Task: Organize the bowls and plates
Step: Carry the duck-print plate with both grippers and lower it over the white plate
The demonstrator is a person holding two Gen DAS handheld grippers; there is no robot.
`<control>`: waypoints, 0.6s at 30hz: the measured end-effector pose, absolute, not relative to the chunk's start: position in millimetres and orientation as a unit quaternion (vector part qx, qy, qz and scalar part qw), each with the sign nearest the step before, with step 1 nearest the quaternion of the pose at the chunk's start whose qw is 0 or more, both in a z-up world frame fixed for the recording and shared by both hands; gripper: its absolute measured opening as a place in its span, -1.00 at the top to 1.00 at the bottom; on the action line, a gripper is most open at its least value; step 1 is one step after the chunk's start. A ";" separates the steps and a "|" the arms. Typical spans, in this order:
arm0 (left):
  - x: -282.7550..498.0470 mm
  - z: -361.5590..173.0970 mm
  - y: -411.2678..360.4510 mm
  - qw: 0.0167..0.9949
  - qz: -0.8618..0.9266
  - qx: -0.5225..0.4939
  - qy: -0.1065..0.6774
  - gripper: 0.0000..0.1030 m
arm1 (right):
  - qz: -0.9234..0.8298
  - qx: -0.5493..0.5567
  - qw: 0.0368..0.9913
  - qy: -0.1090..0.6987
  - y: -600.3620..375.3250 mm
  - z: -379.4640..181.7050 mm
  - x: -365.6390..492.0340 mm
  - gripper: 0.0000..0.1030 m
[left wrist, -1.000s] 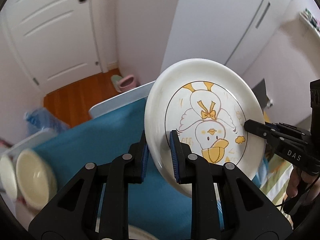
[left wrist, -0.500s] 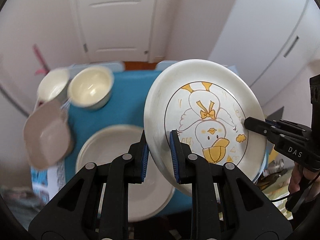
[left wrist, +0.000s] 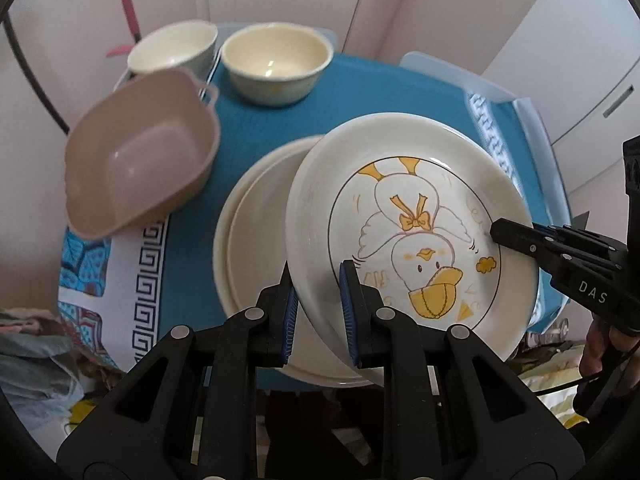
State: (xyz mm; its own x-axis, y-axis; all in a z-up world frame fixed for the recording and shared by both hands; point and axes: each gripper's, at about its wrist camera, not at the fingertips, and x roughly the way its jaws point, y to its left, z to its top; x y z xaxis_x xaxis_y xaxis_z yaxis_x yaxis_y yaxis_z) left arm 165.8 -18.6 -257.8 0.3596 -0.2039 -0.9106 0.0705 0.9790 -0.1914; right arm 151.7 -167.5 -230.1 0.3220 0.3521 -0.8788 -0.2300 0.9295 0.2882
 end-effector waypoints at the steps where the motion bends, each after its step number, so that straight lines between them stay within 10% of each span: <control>1: 165.5 -263.3 -14.5 0.820 -0.084 -0.062 0.563 0.65 | 0.178 0.053 0.810 0.557 -163.5 -233.1 151.5 0.74; 18: 179.1 -297.8 -14.5 0.806 -0.094 -0.017 0.584 0.64 | 0.154 0.016 0.807 0.570 -139.6 -250.2 156.3 0.74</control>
